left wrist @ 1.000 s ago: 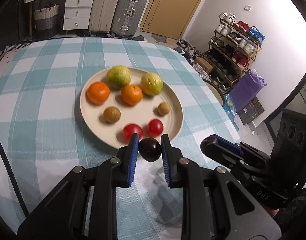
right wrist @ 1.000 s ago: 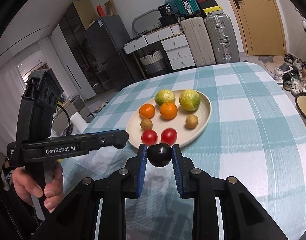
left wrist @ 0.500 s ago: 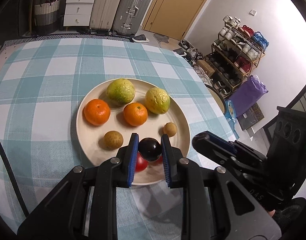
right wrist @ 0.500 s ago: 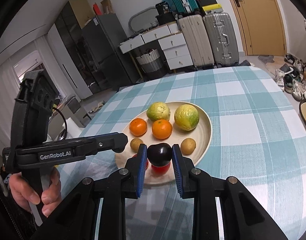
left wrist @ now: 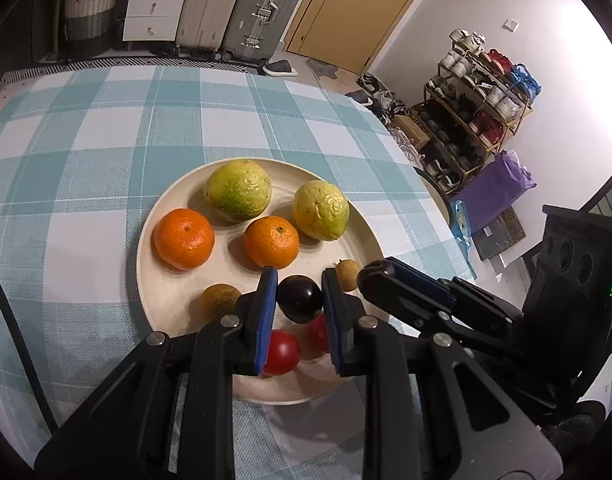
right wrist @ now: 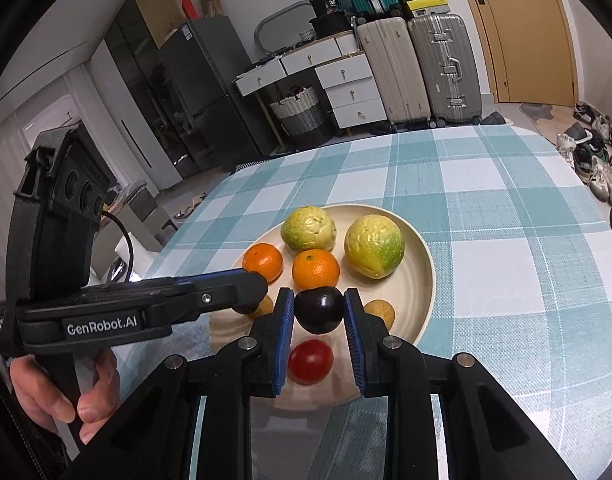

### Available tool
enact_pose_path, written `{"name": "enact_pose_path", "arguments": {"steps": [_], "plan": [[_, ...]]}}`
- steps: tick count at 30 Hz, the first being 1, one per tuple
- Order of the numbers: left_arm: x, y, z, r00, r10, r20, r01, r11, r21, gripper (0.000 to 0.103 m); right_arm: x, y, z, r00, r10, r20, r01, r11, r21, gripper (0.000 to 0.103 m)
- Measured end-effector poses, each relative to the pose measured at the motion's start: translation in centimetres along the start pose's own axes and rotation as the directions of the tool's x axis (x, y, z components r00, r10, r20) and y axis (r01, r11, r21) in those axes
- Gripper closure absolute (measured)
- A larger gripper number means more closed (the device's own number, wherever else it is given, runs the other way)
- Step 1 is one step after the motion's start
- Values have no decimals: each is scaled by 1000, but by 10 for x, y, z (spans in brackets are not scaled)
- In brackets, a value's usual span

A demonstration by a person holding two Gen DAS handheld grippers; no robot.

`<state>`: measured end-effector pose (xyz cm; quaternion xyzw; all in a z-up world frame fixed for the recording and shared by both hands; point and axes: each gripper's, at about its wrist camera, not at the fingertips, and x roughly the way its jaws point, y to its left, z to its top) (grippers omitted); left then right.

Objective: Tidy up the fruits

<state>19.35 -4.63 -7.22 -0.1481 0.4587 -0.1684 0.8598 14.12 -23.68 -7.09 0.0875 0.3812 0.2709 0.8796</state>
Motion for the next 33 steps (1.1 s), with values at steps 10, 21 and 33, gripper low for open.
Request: {"name": "enact_pose_path", "arguments": {"steps": [10,21,33], "plan": [[15,4,3,1000,-1,-18,1,1000,0,83,13,-19,5,998,59,-13,-57,992,109,77],[8,4,5,1000,-26,1,26,999,-24,81,5,-20,9,998,65,20,-67,990,126,53],[-25,-5,-5,997,20,72,-19,1000,-3,71,-34,-19,3,996,-6,85,-5,993,120,42]]}}
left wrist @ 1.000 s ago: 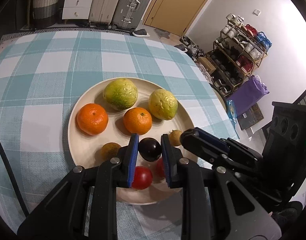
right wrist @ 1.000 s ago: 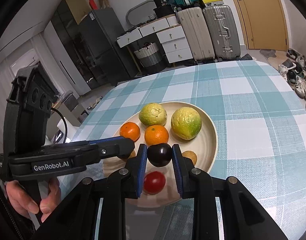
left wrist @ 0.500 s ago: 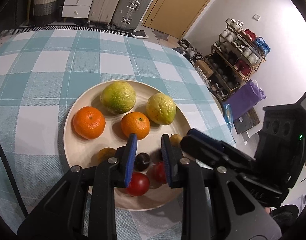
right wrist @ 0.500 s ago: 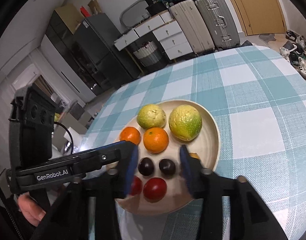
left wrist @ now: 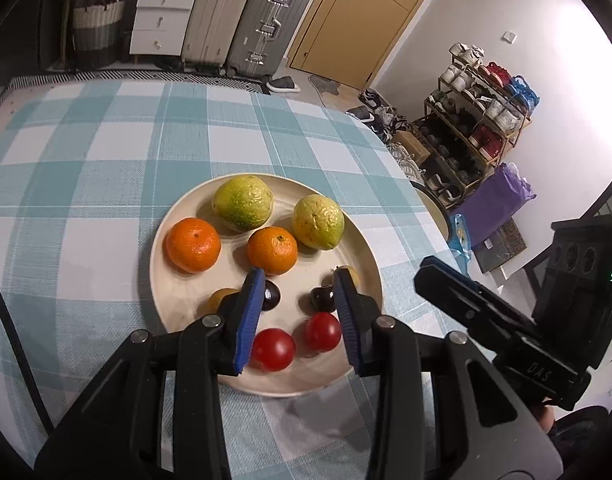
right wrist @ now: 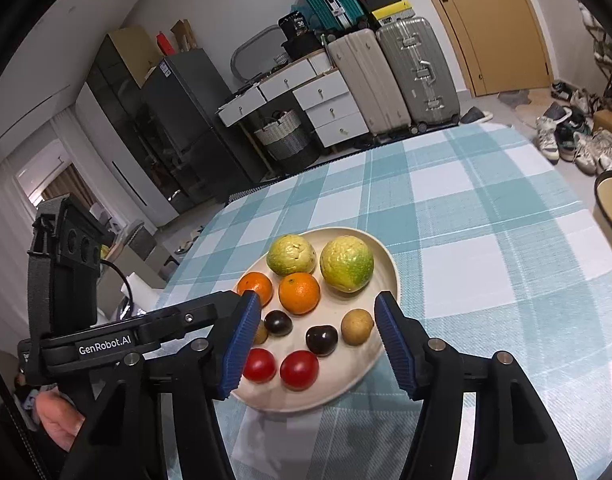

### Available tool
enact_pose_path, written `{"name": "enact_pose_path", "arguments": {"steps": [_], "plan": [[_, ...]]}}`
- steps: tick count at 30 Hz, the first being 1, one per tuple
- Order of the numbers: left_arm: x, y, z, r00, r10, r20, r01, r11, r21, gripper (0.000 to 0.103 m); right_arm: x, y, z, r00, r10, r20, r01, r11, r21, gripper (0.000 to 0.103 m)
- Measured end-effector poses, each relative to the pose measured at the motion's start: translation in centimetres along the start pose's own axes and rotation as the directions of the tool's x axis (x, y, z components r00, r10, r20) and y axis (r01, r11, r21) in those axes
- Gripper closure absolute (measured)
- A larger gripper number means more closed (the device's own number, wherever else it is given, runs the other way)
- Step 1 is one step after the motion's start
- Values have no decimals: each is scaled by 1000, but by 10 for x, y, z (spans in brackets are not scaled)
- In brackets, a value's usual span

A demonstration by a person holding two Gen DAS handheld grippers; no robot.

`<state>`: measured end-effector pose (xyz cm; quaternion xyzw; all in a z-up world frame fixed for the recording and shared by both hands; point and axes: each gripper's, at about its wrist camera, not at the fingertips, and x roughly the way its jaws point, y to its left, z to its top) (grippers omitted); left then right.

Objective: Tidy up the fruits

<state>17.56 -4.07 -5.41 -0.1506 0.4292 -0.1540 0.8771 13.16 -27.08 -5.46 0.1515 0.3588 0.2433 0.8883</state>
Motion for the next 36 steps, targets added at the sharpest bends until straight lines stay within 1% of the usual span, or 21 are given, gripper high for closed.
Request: {"name": "enact_pose_path", "arguments": {"steps": [2,4,8,10,12,14,16,19,20,21,22,24,27,28,29,30,32,33,36], "plan": [[-7,-3,-2,1000,9,9,-10,1000,9,71,-6,4,-1,1000,-1,11,1,1000,-7,41],[-15,-5,-5,1000,22,21,-23,1000,18,70,-14,9,-1,1000,1,26,0,1000,-13,35],[-31,-11,-12,998,40,38,-41,999,31,65,-35,24,-1,997,8,78,-4,999,-51,29],[-40,-13,-17,998,42,51,-44,998,35,61,-44,31,-2,995,13,101,-6,998,-69,23],[-50,-16,-21,997,30,66,-32,999,40,46,-53,38,-4,992,19,122,-9,996,-85,21],[-60,-18,-26,995,28,94,-32,999,44,43,-61,45,-7,990,23,138,-9,995,-101,16],[-71,-21,-32,992,34,118,-41,997,59,41,-66,50,-9,990,23,141,-7,994,-113,15],[-85,-23,-38,988,63,143,-72,996,61,33,-72,55,-15,989,16,147,2,993,-117,15],[-89,-24,-39,985,76,154,-87,994,61,27,-74,56,-16,989,16,149,1,993,-114,15],[-95,-24,-42,980,102,172,-114,992,61,22,-77,56,-19,988,20,155,-2,994,-113,13],[-99,-24,-44,974,127,188,-141,988,62,21,-78,57,-21,987,20,160,-1,993,-117,9],[-109,-27,-49,960,170,222,-190,979,73,21,-78,57,-25,987,8,162,12,993,-119,8],[-123,-26,-55,949,180,259,-207,975,79,18,-80,56,-28,988,16,154,1,994,-109,7],[-126,-27,-57,947,180,267,-207,975,77,17,-82,56,-30,987,23,160,-6,994,-110,5],[-130,-27,-59,943,183,277,-211,975,72,13,-86,57,-32,985,34,172,-14,993,-115,3],[-135,-27,-63,936,196,294,-224,972,66,9,-89,59,-34,982,40,187,-17,992,-124,1],[-142,-28,-66,925,212,316,-243,968,62,4,-94,62,-37,974,39,221,-5,989,-150,1],[-147,-29,-69,916,222,334,-257,964,64,3,-97,64,-39,971,38,235,-1,987,-159,0],[-155,-31,-72,900,237,366,-279,958,68,1,-107,70,-44,957,33,287,21,983,-181,0]]}}
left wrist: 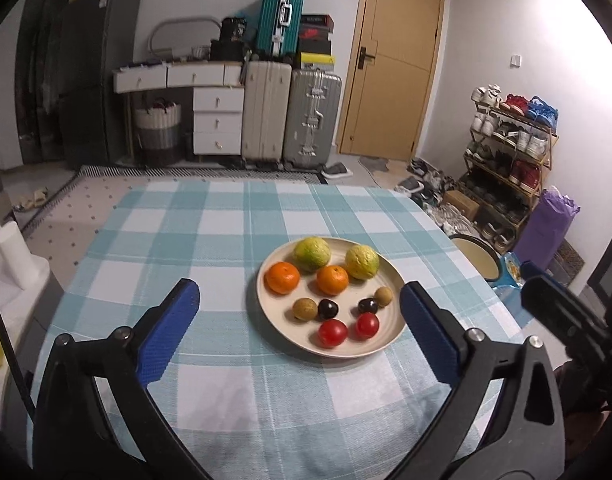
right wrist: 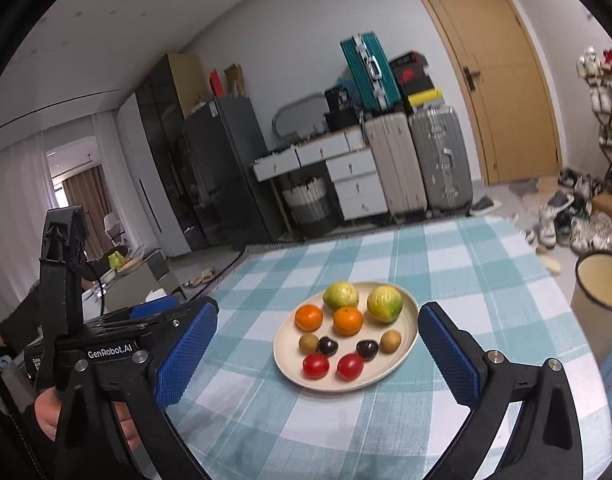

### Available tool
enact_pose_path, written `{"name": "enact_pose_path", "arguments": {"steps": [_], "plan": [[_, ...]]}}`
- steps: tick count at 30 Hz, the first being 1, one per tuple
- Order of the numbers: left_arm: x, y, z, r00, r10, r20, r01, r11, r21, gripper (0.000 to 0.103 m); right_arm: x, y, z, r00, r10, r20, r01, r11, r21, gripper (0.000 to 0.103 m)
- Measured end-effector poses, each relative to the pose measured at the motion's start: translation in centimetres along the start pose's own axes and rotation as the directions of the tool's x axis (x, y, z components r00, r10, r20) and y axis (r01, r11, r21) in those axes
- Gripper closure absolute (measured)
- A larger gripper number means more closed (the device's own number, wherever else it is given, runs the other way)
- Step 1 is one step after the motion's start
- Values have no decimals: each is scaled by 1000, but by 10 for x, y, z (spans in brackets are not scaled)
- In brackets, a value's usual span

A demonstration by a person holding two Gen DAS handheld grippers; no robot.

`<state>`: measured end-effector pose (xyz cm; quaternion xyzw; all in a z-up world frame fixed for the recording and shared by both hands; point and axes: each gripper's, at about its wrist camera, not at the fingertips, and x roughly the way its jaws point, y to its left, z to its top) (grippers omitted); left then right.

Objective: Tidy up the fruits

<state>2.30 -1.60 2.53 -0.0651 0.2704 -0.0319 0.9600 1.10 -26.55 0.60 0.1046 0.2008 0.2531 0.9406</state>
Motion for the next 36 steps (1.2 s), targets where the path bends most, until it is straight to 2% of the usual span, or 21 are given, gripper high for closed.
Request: {"name": "enact_pose_path", "arguments": {"steps": [4,7,11,14,17,19,22,28,32,36], "plan": [[-13,3,-3,998,36,45,-36,999,-3,1,-12,9,-1,996,-51,67,54,998,-45,0],[-20,9,-4,997,31,76,-29,999,-29,1,-17,15,-2,992,-77,98,85,993,-77,0],[-34,17,-7,987,58,150,-51,997,-49,1,-22,22,-3,986,-77,145,94,989,-117,0],[-46,20,-12,970,71,233,-66,997,-32,1,-26,25,-5,982,-71,175,98,984,-149,0],[-59,19,-20,941,96,325,-103,995,7,1,-29,27,-8,979,-72,190,103,982,-158,0],[-64,19,-24,929,110,353,-127,992,26,1,-31,28,-13,976,-76,205,111,980,-166,0],[-67,21,-30,918,135,373,-162,986,42,1,-31,32,-20,973,-94,213,137,971,-198,0],[-64,34,-48,914,167,371,-192,981,31,1,-34,41,-30,965,-146,216,200,945,-257,0],[-53,35,-59,911,194,363,-233,970,67,1,-37,38,-34,960,-160,232,220,940,-261,0],[-40,39,-69,923,193,332,-229,971,74,1,-34,28,-42,959,-175,225,230,941,-247,0]]}}
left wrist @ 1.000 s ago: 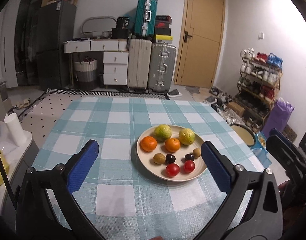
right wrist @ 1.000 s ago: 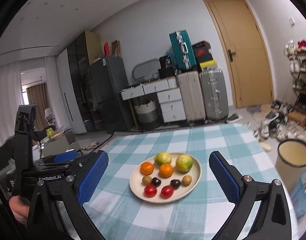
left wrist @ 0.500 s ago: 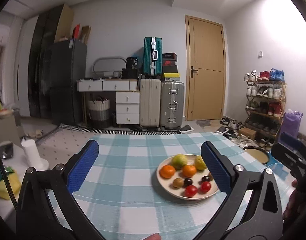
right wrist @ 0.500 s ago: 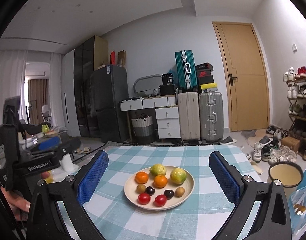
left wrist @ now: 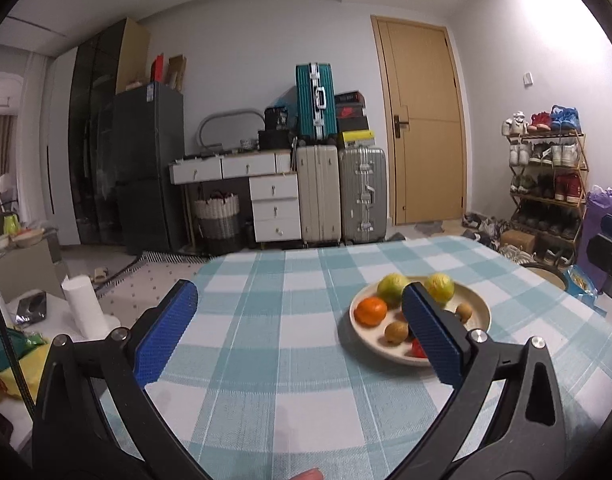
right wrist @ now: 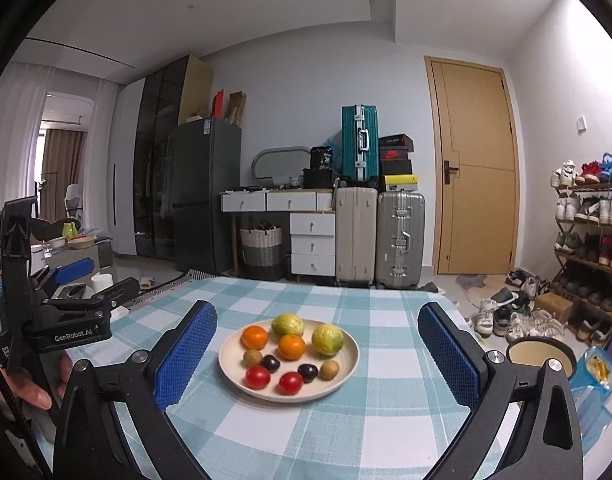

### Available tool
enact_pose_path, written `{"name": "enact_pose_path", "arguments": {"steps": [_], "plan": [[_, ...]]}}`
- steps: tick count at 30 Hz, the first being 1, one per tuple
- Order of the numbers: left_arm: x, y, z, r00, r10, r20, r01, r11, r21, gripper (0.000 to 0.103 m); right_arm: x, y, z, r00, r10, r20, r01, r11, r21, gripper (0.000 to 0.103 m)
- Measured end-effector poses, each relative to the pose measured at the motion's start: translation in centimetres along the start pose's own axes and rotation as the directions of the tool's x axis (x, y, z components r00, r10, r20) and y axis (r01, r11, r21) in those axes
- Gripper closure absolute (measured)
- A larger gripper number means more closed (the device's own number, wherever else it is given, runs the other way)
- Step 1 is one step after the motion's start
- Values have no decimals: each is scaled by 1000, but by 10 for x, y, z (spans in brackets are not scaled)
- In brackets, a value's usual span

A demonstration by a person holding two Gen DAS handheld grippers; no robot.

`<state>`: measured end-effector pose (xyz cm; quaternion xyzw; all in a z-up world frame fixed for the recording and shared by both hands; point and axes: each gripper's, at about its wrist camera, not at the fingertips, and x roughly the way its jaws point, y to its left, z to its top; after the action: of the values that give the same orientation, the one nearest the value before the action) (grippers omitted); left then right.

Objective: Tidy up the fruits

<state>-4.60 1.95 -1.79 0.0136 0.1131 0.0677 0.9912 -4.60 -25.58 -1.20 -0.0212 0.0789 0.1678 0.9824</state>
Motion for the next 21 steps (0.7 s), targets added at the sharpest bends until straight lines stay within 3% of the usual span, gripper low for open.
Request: {"name": "enact_pose_path", "arguments": {"steps": [8,21], "plan": [[22,-1,-16,999,-4,-51,3,1000,-25,1,7,-8,-17,1000,-21,-16,21,1000,-20,0],[48,-2,-29,993,-41,-110,38,999,-33,1,32,-12,-31,996,34,-88,-36,999,-26,0]]}}
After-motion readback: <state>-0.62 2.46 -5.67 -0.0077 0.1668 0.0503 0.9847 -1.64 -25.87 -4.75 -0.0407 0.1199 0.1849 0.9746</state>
